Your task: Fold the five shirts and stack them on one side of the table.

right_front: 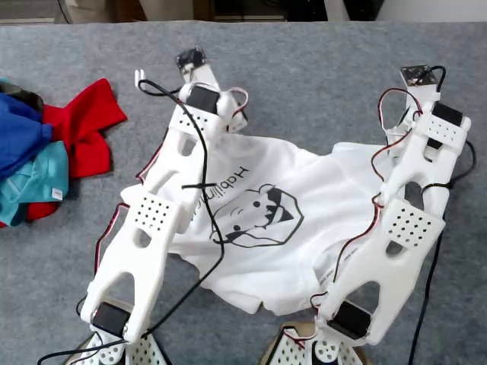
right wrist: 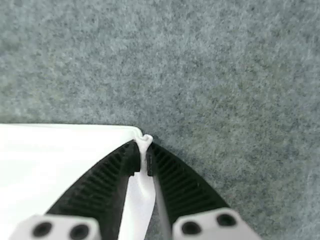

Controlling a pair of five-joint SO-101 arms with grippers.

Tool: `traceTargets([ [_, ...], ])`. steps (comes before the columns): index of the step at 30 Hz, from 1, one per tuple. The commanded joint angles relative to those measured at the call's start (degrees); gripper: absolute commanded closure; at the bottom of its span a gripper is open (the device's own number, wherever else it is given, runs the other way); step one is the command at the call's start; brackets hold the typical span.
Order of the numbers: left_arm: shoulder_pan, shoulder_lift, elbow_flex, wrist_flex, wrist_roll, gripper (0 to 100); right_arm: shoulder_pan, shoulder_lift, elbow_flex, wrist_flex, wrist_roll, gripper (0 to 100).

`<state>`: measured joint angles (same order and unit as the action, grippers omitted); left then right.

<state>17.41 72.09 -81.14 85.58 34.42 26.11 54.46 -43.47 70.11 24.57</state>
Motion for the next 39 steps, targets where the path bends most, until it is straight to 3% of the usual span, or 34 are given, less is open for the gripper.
traceTargets([
  [1, -0.9, -3.1, 5.9, -3.7, 0.4, 82, 0.4, -0.4, -2.5, -1.1, 0.3, 99.7],
  [6, -1.2, -3.3, 6.3, -4.0, 0.4, 82, 0.4, -0.4, -2.5, -1.1, 0.3, 99.7],
  [11, -1.3, -3.2, 6.2, -3.1, 0.4, 92, 0.4, -0.4, -2.5, -1.1, 0.3, 99.7],
  [16, -1.8, -3.2, 6.2, 0.0, 3.9, 91, 0.4, -0.4, -2.5, -1.1, 0.3, 99.7],
  [24, -2.4, -3.6, 3.3, -0.4, 3.6, 96, 0.4, -0.4, -2.5, -1.1, 0.3, 99.7],
  [27, -3.0, -3.2, 0.8, -0.3, 4.3, 89, 0.4, -0.4, -2.5, -1.1, 0.3, 99.7],
  [30, -3.7, -3.3, 0.9, 0.7, 10.9, 76, 0.4, -0.4, -2.5, -1.1, 0.3, 99.7],
  [39, -4.0, -3.0, 1.4, 0.9, 13.4, 75, 0.4, -0.4, -2.4, -1.1, 0.3, 99.7],
])
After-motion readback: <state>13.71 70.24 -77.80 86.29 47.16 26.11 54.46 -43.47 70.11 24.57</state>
